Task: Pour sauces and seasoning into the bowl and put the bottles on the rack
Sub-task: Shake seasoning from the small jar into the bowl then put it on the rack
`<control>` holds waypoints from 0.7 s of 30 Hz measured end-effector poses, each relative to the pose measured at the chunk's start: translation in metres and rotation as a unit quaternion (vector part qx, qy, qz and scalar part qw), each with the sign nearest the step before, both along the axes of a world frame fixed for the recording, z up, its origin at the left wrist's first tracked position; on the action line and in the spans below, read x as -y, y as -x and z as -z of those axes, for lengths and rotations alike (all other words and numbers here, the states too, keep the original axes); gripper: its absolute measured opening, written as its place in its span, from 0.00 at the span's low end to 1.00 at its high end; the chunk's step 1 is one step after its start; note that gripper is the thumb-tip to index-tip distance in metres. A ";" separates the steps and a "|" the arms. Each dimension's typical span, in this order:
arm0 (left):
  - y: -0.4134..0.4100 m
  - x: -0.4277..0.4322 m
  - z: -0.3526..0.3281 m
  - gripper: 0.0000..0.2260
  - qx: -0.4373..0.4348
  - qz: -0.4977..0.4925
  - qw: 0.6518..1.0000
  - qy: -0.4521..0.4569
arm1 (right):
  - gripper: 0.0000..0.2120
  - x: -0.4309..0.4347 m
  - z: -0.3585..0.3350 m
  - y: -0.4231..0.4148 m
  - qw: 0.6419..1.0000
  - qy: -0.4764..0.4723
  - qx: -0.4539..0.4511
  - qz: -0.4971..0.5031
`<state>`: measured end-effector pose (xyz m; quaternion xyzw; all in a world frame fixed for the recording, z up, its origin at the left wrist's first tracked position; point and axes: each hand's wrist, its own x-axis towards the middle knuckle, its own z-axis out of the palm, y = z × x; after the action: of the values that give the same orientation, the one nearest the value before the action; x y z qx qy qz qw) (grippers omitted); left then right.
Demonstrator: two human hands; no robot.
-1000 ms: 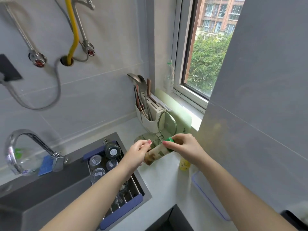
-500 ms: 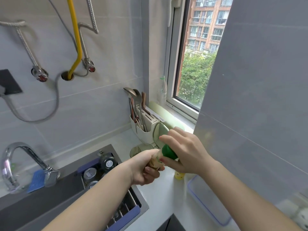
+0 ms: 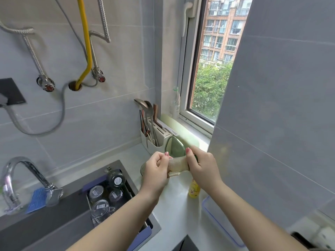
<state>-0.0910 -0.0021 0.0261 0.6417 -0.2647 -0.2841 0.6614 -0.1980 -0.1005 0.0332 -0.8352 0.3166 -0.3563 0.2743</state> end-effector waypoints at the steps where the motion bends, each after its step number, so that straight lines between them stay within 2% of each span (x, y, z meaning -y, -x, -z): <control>1: 0.001 -0.002 -0.001 0.13 0.031 0.000 0.999 0.016 | 0.20 -0.001 0.000 0.000 0.999 -0.032 0.008 0.003; 4: 0.002 -0.008 0.001 0.07 0.122 0.019 0.992 0.038 | 0.19 0.002 0.000 -0.002 0.989 -0.148 0.011 0.005; 7: 0.002 -0.011 0.005 0.03 0.194 0.040 0.979 0.049 | 0.17 0.007 -0.001 -0.001 0.956 -0.291 0.035 0.012; 10: 0.001 -0.013 0.009 0.03 0.206 0.071 0.974 0.058 | 0.15 0.010 -0.001 0.003 0.943 -0.331 0.036 0.013; 15: -0.007 -0.013 0.011 0.11 0.047 0.170 0.984 0.004 | 0.20 0.014 -0.003 0.011 0.984 -0.178 -0.029 0.009; 18: -0.015 -0.016 0.008 0.17 -0.009 0.289 0.956 -0.050 | 0.21 0.016 -0.011 0.017 0.996 -0.060 -0.062 -0.029; 21: -0.013 -0.018 -0.002 0.19 -0.052 0.389 0.916 -0.086 | 0.21 0.010 -0.023 0.017 0.990 0.029 -0.103 -0.096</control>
<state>-0.0779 0.0157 0.0279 0.5270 -0.4327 -0.5737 0.4537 -0.2147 -0.1106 0.0559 -0.9017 0.2510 -0.2493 0.2485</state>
